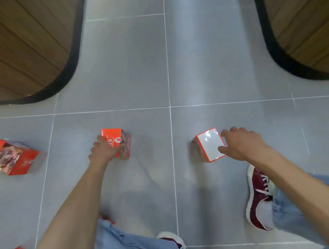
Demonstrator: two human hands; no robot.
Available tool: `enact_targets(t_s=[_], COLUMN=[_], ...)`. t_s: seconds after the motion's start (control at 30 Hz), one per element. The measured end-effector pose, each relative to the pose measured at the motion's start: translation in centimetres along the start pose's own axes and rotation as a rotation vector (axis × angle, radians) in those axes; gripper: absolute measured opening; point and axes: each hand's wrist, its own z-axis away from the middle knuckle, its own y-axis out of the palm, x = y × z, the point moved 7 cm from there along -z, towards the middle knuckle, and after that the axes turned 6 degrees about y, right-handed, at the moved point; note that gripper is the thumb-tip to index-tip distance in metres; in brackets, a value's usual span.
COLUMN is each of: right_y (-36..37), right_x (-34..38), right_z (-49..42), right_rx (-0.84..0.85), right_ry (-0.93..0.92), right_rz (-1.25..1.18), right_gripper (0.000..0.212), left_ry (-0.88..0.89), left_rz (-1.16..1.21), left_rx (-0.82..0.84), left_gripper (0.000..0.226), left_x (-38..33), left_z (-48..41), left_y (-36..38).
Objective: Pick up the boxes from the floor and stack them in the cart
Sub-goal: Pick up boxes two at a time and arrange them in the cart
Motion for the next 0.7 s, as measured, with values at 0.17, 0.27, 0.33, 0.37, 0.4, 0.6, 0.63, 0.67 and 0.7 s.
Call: enact_targets(t_s=[0.17, 0.27, 0.33, 0.37, 0.4, 0.6, 0.63, 0.67, 0.7], right_y=[1.7, 2.1, 2.0, 2.0, 2.2, 5.5, 6.0, 6.6, 7.2], right_x=[0.8, 0.9, 1.1, 1.1, 1.2, 2.4, 2.7, 3.0, 3.3], right_z=[-0.4, -0.7, -1.1, -1.3, -1.4, -3.2, -3.4, -3.6, -3.9], right_rx=[-0.006, 0.001, -0.031, -0.045, -0.055, -0.058, -0.066, -0.07, -0.066], right_ry=[0.012, 0.037, 0.053, 0.064, 0.084, 0.212, 0.237, 0.261, 0.285], right_rz=[-0.026, -0.055, -0.09, -0.112, -0.15, -0.374, -0.4, -0.431, -0.471], right_gripper=[0.055, 0.054, 0.056, 0.057, 0.058, 0.092, 0.099, 0.104, 0.106], left_ry=[0.027, 0.058, 0.107, 0.143, 0.19, 0.432, 0.465, 0.497, 0.52], left_rz=[0.11, 0.087, 0.006, -0.033, -0.061, -0.075, -0.069, -0.063, -0.063], left_rx=[-0.113, -0.147, -0.162, -0.169, -0.173, -0.165, -0.164, -0.166, -0.166], left_gripper=[0.101, 0.094, 0.091, 0.09, 0.09, 0.083, 0.081, 0.08, 0.08], left_x=[-0.1, -1.1, -2.3, -3.3, -4.4, -10.5, -11.2, -11.9, -12.3], left_z=[-1.5, -1.0, -0.1, 0.4, 0.9, 5.8, 6.7, 7.6, 8.5], left_y=[1.0, 0.2, -0.7, -1.2, -1.8, -4.7, -4.9, -5.0, -5.1])
